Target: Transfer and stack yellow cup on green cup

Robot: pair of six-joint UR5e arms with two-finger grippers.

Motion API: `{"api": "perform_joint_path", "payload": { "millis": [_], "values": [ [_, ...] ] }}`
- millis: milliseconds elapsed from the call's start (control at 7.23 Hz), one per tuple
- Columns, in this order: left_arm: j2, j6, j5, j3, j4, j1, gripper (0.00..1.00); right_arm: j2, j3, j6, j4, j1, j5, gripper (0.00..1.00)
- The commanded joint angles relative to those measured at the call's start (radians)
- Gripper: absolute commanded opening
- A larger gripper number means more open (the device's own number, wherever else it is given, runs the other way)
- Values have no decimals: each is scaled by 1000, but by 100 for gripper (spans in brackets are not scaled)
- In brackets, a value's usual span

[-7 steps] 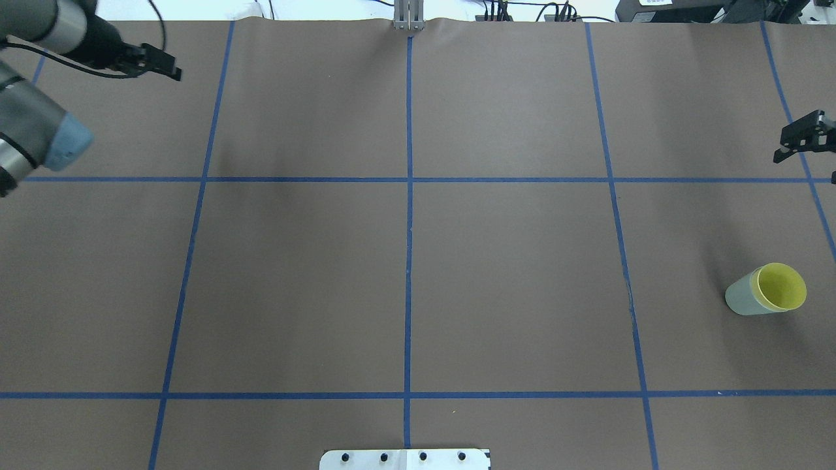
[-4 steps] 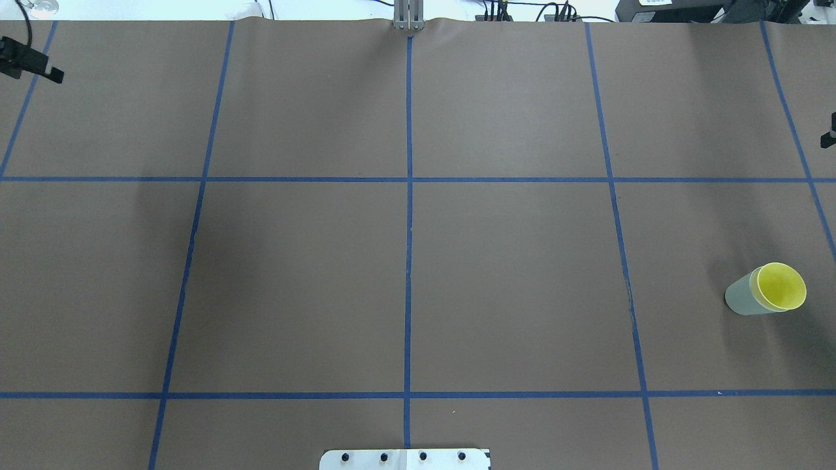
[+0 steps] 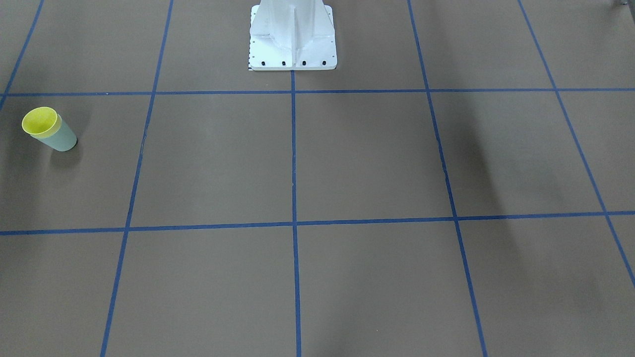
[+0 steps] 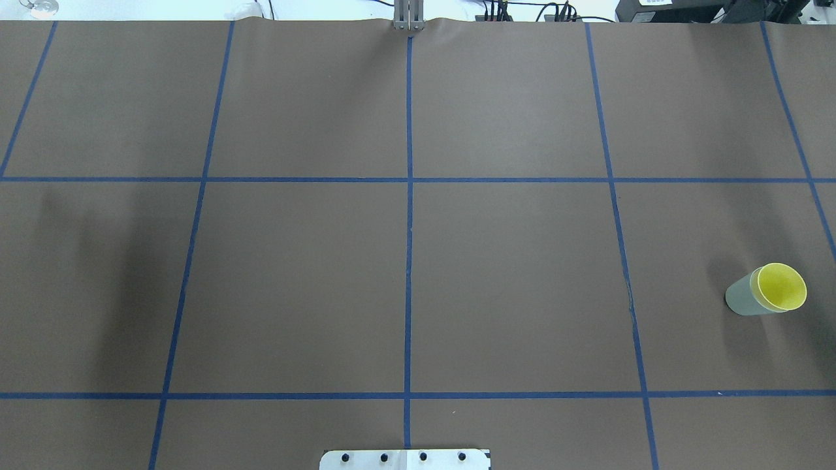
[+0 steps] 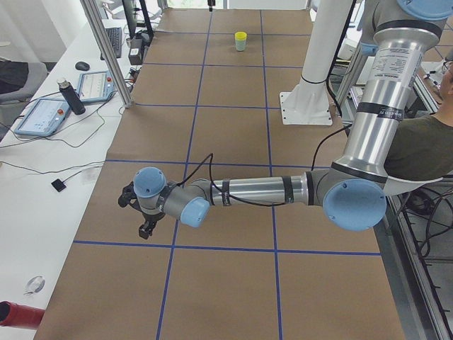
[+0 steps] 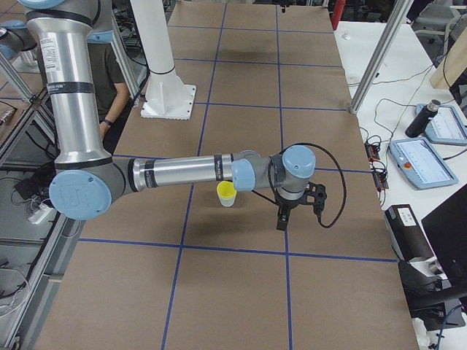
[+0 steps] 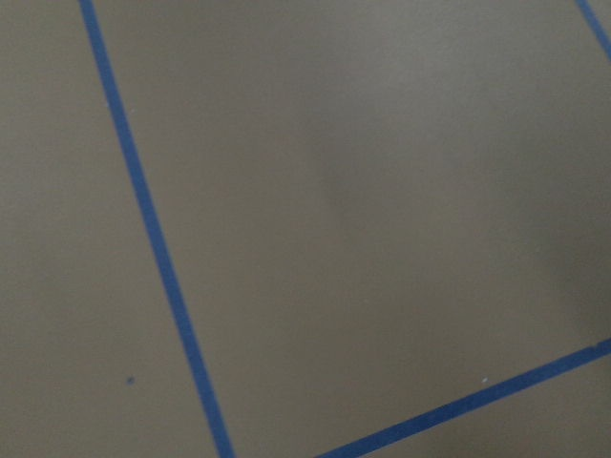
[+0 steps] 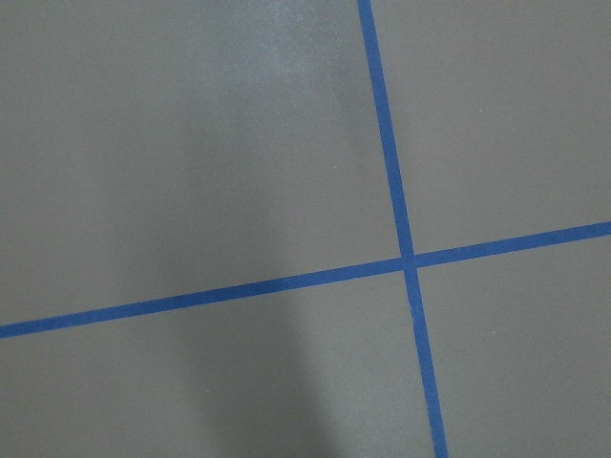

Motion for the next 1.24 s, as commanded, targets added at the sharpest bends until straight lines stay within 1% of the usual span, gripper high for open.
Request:
{"api": "perform_joint_path", "payload": {
  "millis": [0, 138, 277, 415, 553, 691, 830, 968, 1106],
  "values": [
    [155, 211, 58, -348, 437, -37, 100, 0, -3, -38, -7, 2, 1, 100],
    [278, 207, 48, -468, 434, -37, 100, -9, -2, -80, -8, 5, 0, 100],
    [301, 208, 46, -484, 436, -37, 100, -14, -3, -95, -10, 6, -2, 100],
    [312, 210, 42, -489, 437, -39, 100, -22, 3, -118, -30, 11, -3, 100],
    [327, 208, 16, -486, 436, -39, 100, -25, 12, -172, -54, 23, -3, 100],
    [329, 210, 12, -480, 433, -39, 100, -26, 23, -212, -100, 22, -3, 100],
    [329, 207, 9, -477, 434, -37, 100, -38, 34, -248, -114, 25, -3, 100],
    [329, 207, 9, -474, 437, -36, 100, -77, 95, -249, -113, 22, -37, 100],
    [327, 207, 9, -472, 439, -36, 100, -95, 130, -246, -111, 22, -54, 100]
  ]
}}
